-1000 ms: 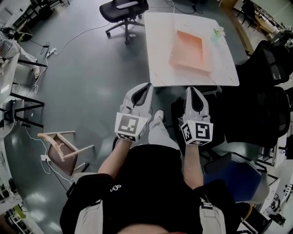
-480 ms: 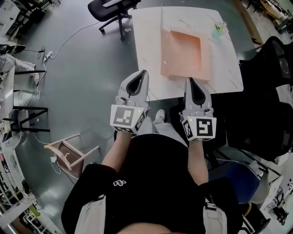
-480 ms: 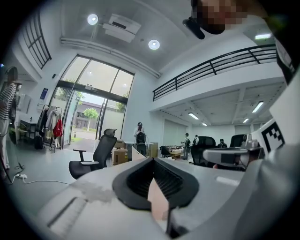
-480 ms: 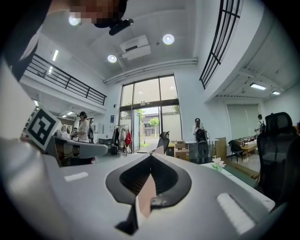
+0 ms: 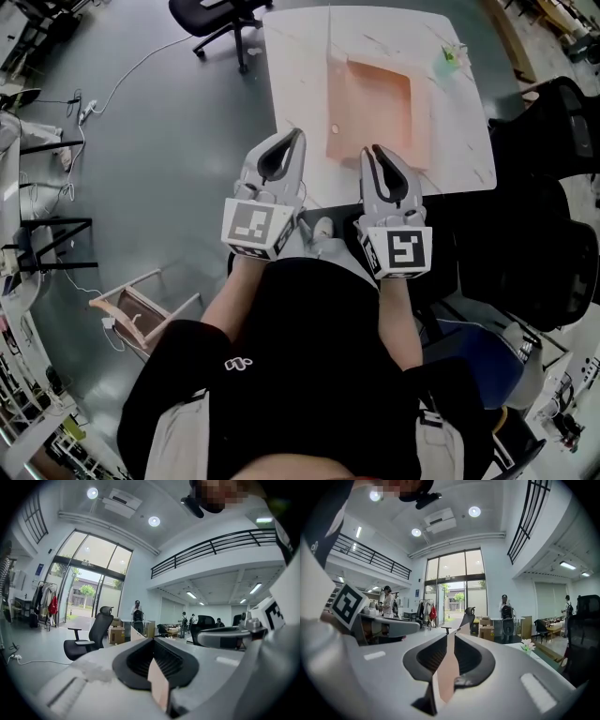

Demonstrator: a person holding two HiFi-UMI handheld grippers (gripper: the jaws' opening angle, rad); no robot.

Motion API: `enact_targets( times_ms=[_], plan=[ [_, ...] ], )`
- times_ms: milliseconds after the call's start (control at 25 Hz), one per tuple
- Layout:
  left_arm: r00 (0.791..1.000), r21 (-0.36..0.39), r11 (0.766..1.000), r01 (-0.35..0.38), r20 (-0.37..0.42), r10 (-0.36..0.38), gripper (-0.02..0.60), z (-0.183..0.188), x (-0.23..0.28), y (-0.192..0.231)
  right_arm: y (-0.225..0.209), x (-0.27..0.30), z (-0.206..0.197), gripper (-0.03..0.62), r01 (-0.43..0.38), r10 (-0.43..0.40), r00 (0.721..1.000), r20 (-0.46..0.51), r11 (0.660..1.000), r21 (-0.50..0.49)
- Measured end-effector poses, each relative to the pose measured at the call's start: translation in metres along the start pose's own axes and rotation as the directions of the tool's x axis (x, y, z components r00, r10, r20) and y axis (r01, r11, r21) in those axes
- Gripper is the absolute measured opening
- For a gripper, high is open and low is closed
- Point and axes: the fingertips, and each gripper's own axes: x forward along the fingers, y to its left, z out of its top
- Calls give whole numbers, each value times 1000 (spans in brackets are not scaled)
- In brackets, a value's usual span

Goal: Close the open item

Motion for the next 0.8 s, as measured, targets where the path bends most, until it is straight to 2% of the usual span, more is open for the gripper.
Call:
enact_targets(
  times_ms=[360, 800],
  plan=[
    [999, -24, 1000, -8, -46, 6, -11, -14, 2, 18, 33, 43, -18, 81, -83, 79, 993, -83, 996, -44],
    [998, -44, 999, 32, -61, -35, -9, -15, 9, 31, 46, 75, -35, 84, -70, 60, 986, -156, 996, -57]
  ],
)
